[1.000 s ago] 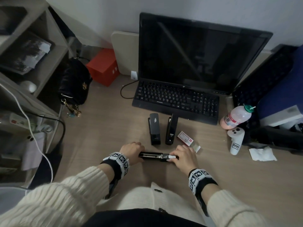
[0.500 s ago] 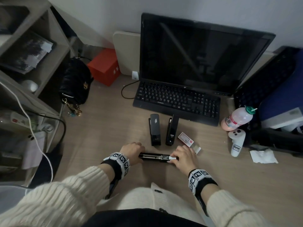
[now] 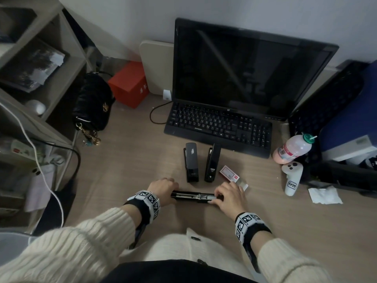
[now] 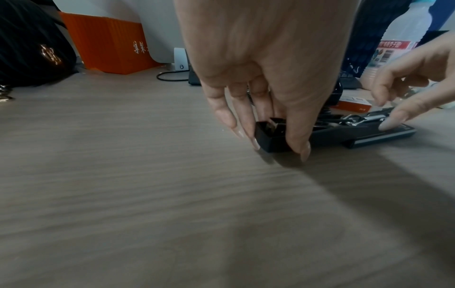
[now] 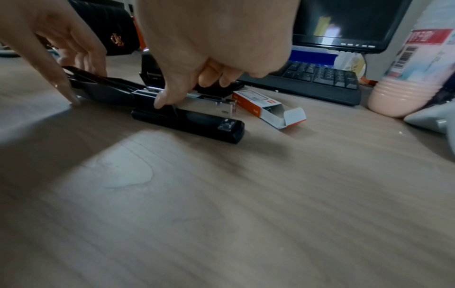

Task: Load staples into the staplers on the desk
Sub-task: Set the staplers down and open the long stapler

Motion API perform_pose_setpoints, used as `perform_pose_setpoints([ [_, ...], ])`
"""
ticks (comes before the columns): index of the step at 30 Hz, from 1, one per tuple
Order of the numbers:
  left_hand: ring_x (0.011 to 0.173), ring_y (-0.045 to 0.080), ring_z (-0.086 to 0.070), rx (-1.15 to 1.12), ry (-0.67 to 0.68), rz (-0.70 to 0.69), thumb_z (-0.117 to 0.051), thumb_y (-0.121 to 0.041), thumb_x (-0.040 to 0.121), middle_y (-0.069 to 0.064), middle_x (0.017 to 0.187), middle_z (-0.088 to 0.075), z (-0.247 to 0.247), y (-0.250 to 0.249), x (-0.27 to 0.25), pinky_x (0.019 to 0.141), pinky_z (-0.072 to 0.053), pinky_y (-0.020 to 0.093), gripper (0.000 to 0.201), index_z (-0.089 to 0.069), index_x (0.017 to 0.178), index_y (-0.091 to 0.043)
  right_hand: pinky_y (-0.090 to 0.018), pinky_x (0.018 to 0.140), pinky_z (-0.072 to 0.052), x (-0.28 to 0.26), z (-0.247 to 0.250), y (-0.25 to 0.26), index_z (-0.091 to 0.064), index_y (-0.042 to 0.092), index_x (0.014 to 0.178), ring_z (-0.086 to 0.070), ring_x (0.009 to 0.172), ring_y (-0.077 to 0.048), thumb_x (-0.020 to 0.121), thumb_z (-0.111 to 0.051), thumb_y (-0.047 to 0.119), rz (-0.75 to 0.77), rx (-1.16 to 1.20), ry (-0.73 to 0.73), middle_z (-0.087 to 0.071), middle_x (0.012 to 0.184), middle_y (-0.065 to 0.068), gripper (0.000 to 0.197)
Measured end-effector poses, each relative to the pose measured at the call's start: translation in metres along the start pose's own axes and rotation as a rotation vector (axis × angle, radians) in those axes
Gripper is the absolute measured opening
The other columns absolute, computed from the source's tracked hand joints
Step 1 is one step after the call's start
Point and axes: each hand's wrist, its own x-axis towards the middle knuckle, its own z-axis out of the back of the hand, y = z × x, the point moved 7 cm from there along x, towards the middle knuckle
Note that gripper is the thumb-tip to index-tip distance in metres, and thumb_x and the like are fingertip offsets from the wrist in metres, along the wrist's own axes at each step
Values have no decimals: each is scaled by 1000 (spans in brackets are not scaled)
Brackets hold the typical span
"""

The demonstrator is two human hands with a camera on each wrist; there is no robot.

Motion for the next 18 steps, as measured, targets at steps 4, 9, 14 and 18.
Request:
perform_pose_setpoints([
  [4, 119, 23, -52, 1, 0, 0, -68, -43, 86, 1, 122, -55, 0, 0, 0, 87, -49, 38, 44, -58, 123, -23, -26, 77, -22, -5, -1, -2, -73, 28, 78, -54, 93, -20, 76, -73, 47, 55, 25, -69, -63, 88, 10, 19],
  [9, 118, 23, -52, -5, 0, 6, -69, -45, 84, 0, 120, -56, -1, 2, 1, 86, -50, 39, 45, -58, 122, -24, -23, 74, -28, -9, -3, -4, -76, 39, 72, -51, 73, -13, 66, -75, 46, 87, 67, -164, -60, 69, 20, 9],
  [14, 117, 22, -53, -1, -4, 10, -69, -46, 84, -1, 120, -56, -1, 2, 2, 84, -48, 37, 44, -58, 121, -25, -29, 75, -40, -13, -5, -2, -77, 39, 82, -54, 74, -18, 73, -74, 47, 136, 111, -145, -58, 72, 17, 12],
  [18, 116, 22, -54, 0, -1, 14, -69, -47, 84, -2, 119, -56, 1, 3, 4, 82, -47, 35, 43, -59, 120, -26, -29, 77, -38, -10, 2, -12, -77, 35, 89, -53, 84, -16, 80, -52, 61, 95, 144, -137, -60, 82, 11, 37],
])
